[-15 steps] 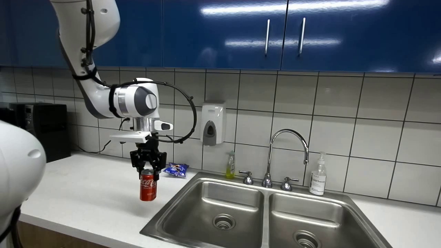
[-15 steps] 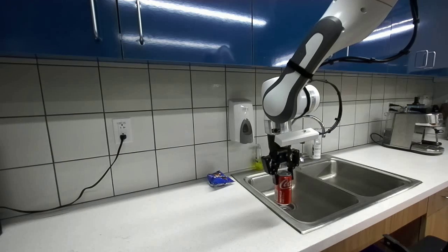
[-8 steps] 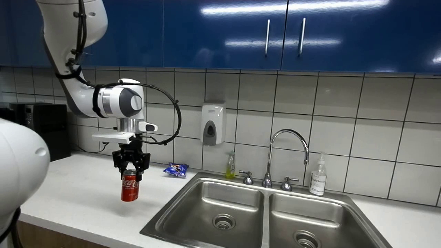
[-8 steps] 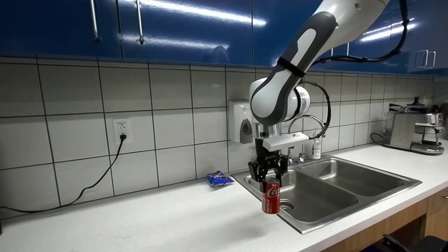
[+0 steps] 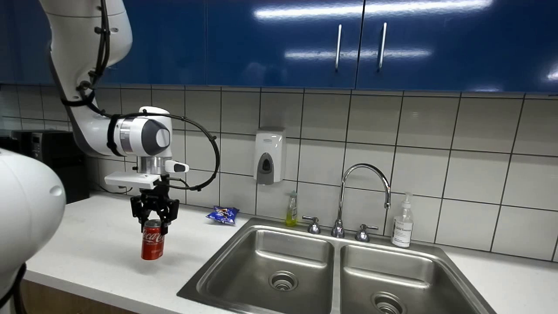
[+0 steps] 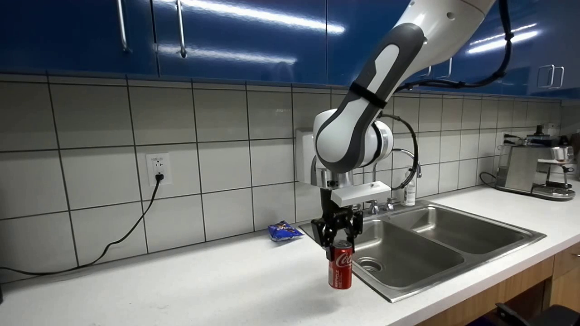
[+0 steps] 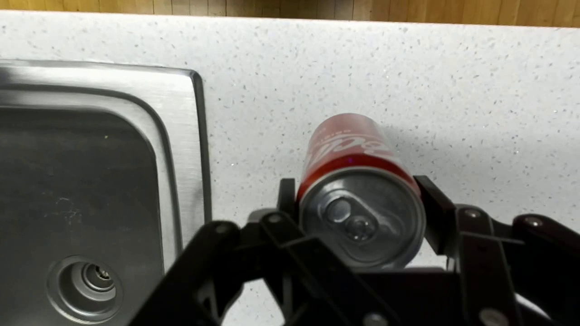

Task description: Remove the can from the left sink

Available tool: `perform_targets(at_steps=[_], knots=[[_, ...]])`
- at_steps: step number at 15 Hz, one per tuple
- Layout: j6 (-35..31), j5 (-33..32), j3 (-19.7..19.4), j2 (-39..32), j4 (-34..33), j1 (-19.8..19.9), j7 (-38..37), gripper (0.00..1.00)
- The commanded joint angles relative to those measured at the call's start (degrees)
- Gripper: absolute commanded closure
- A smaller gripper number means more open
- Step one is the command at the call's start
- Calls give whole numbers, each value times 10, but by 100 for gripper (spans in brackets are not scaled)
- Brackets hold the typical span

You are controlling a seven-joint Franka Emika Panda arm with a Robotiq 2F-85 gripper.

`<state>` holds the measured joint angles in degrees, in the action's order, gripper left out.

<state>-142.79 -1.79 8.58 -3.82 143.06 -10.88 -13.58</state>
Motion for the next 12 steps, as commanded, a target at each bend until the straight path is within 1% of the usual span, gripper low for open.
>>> perform_targets(at_steps=[1,12], knots=[[-16,2,5,-27,-20,-2,-9,60],[-47,-8,-4,-89,-49,-18,-18,60]])
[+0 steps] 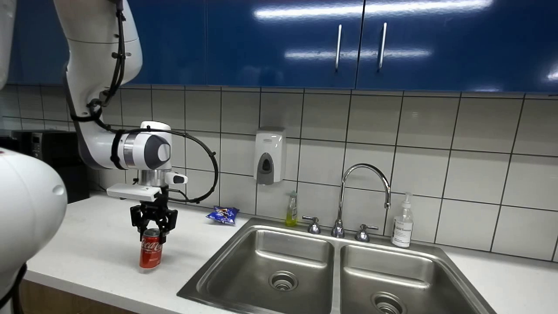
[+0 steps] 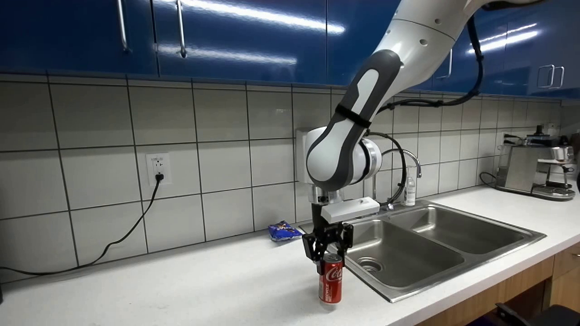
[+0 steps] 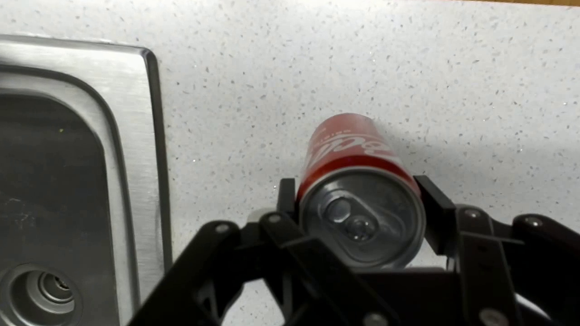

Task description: Remove the can from the left sink

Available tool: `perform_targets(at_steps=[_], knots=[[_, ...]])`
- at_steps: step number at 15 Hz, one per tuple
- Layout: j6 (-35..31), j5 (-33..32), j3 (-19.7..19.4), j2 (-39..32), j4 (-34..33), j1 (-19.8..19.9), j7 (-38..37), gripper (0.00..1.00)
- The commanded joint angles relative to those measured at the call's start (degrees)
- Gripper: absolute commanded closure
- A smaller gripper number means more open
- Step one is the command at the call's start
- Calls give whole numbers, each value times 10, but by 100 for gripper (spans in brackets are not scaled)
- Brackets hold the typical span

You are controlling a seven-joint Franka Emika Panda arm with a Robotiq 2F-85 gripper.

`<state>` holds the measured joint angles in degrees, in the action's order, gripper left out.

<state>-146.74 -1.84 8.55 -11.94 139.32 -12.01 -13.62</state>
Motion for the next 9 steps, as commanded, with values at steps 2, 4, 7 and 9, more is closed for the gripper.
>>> perform_targets(at_steps=[2,4,7,9], knots=[[-12,-10,-6,-14,-13,-8,-19,60],[-16,-11,-8,-19,-15,-10,-21,60],[-21,-14,-12,-25,-17,-11,-24,60],[-21,-16,-14,-28,-18,-12,-25,60]])
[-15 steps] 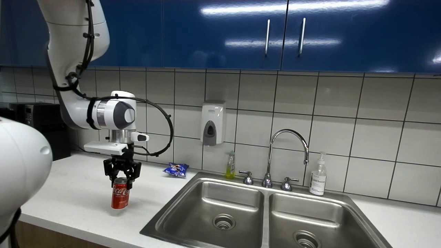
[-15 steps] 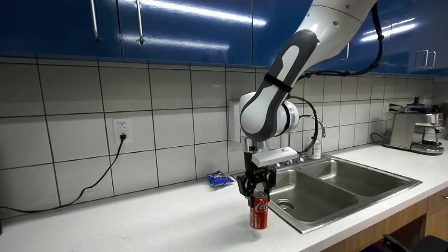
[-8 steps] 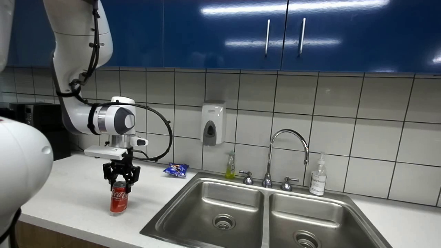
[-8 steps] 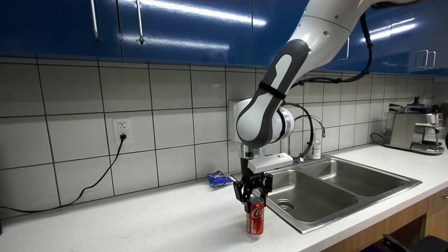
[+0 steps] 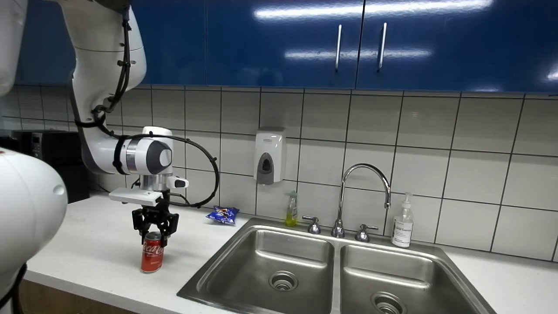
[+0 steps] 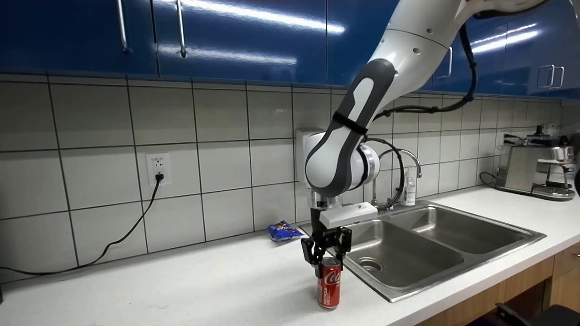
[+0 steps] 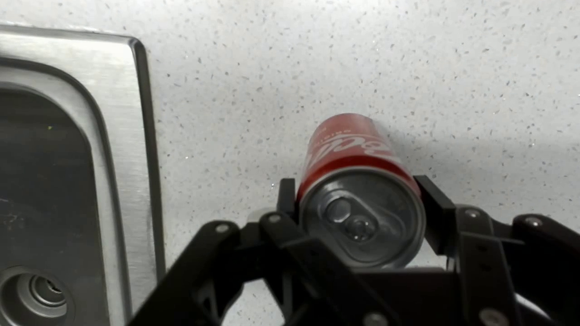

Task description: Remove the can from the left sink

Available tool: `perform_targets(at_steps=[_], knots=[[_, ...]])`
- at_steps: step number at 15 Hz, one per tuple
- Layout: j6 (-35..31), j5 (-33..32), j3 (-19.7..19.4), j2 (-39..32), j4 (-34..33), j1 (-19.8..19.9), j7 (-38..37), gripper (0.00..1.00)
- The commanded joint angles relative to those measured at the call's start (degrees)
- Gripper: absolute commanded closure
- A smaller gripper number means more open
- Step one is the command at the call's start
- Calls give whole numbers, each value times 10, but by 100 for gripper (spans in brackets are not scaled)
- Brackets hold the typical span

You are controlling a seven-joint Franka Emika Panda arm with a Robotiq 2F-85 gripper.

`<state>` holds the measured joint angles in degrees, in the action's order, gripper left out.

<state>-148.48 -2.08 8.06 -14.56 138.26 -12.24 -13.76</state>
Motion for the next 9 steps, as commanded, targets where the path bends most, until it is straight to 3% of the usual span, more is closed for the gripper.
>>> perform_targets(at_steps=[1,5,6,9], knots=[[-4,-14,-10,-3,-8,-11,-24,60],[-3,-17,-13,-5,-10,-14,-26,60],[-1,-17,-13,-5,-9,-15,-27,11],[2,-16,-14,-1,-7,-16,-31,0]])
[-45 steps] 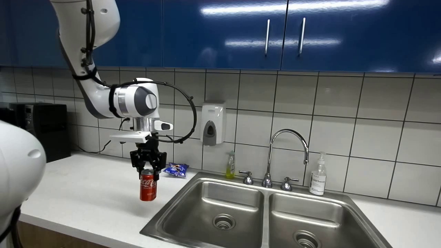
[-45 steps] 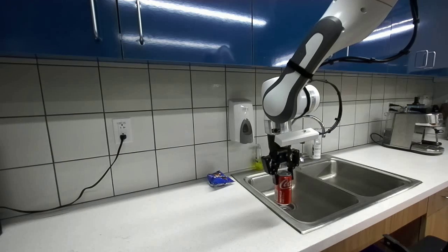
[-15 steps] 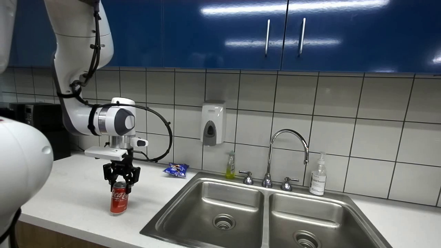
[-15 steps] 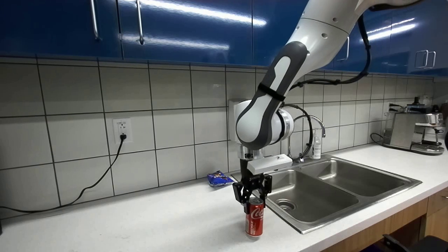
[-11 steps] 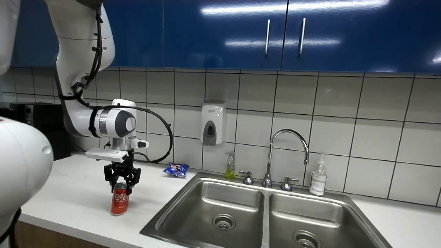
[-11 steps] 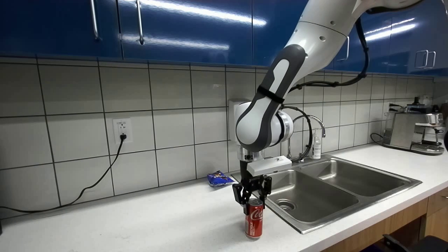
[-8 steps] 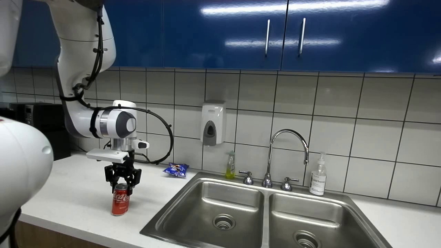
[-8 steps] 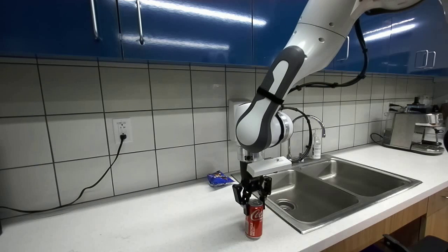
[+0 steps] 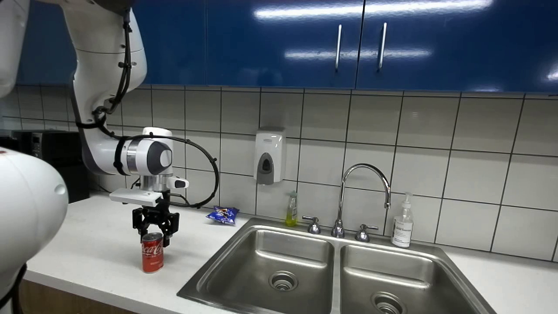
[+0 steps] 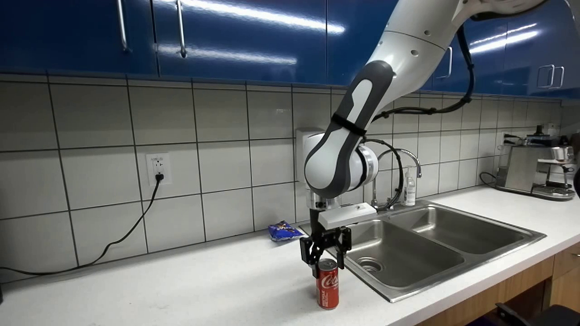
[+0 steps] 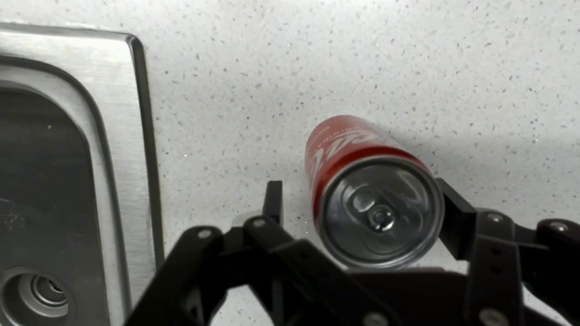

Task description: Remove the can from the left sink

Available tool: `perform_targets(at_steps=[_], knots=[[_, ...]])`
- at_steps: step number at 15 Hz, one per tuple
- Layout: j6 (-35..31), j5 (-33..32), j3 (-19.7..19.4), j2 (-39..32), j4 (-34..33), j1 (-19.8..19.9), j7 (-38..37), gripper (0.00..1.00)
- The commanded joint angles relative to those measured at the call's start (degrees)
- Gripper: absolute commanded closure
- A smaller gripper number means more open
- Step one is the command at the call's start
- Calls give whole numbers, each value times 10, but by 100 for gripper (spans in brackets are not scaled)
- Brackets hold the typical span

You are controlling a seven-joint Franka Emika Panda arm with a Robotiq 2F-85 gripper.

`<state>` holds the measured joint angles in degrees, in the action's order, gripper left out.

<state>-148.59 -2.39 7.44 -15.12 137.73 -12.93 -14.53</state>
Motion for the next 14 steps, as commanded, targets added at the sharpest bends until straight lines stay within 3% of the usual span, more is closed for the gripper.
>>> perform_targets(at_steps=[1,14], knots=[[5,-12,-7,7,-2,-8,-23,0],[26,-7,-2,64,3,-7,-29,0]])
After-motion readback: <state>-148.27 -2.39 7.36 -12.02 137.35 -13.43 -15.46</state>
